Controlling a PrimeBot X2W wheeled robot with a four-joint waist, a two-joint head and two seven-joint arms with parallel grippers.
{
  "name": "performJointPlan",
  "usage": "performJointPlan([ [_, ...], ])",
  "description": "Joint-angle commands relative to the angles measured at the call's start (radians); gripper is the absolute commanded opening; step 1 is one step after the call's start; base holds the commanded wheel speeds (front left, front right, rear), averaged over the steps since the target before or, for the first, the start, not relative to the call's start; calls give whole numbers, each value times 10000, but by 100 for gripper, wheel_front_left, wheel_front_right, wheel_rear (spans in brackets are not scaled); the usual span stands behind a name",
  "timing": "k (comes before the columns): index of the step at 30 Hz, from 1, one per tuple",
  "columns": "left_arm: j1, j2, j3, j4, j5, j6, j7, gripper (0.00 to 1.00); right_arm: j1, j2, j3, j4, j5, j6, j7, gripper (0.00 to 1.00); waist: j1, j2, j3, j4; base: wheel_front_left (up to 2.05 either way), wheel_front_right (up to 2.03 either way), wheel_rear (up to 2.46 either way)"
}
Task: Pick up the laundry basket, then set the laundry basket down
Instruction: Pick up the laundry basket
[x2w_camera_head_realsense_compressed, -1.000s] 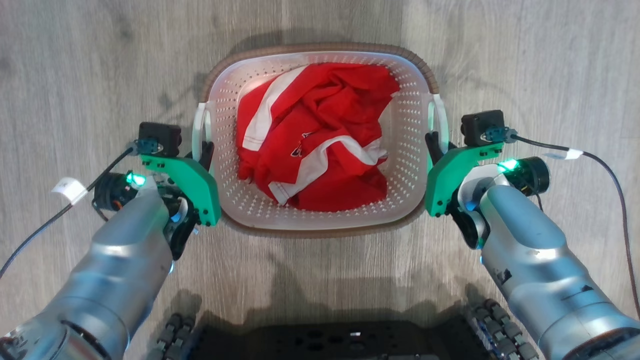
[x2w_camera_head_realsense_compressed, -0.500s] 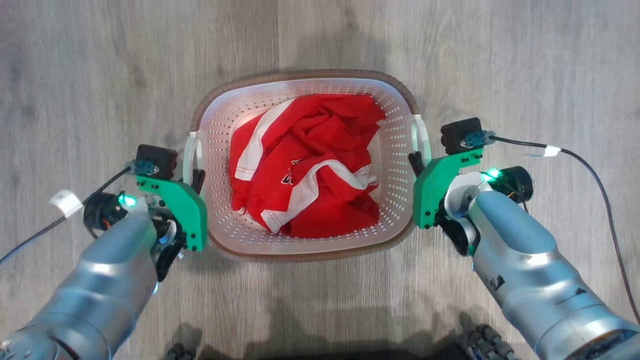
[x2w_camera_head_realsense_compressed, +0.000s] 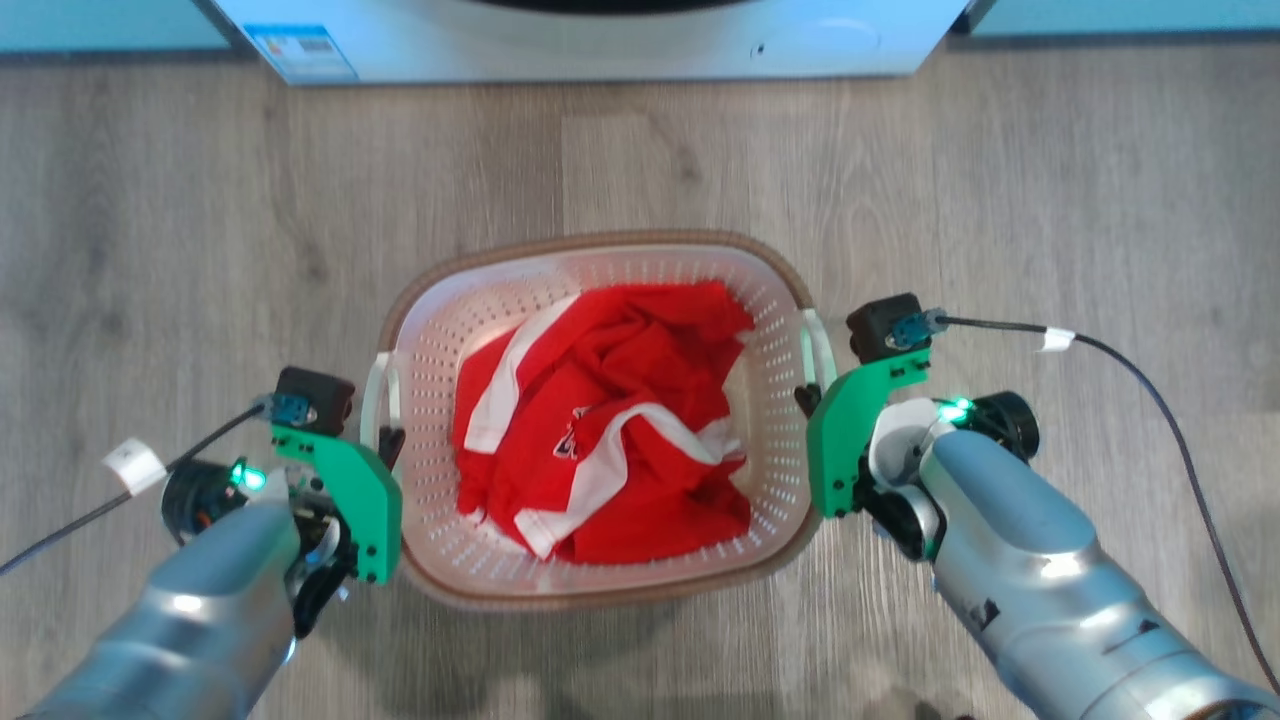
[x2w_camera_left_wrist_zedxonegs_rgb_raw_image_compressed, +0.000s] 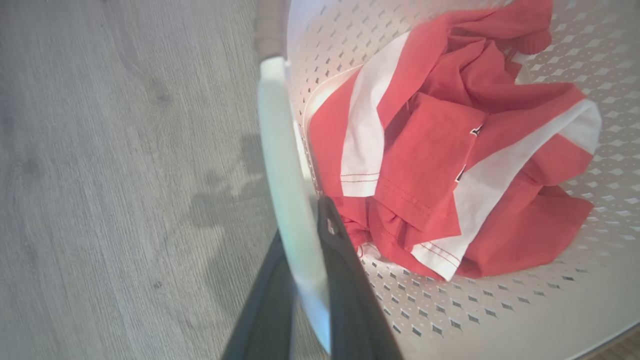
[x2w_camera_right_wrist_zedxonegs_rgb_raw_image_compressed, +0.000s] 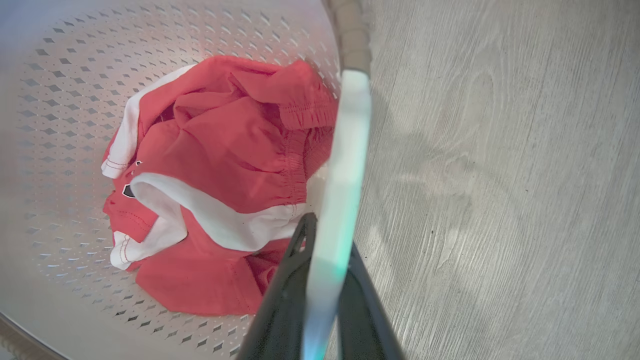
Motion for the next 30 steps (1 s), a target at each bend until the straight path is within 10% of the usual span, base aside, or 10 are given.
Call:
performJointPlan([
  [1,-37,410,55,-146,11,-4,-14,0,156,143,187,-322,0,29,47,0,1,-1,-246,6,0,0,0],
  [30,1194,3274,-204,-4793,-753,481,3223,0,2134,-404,62,-3870,15,29,4211,0,1,-1,-3218,-63,0,0,0],
])
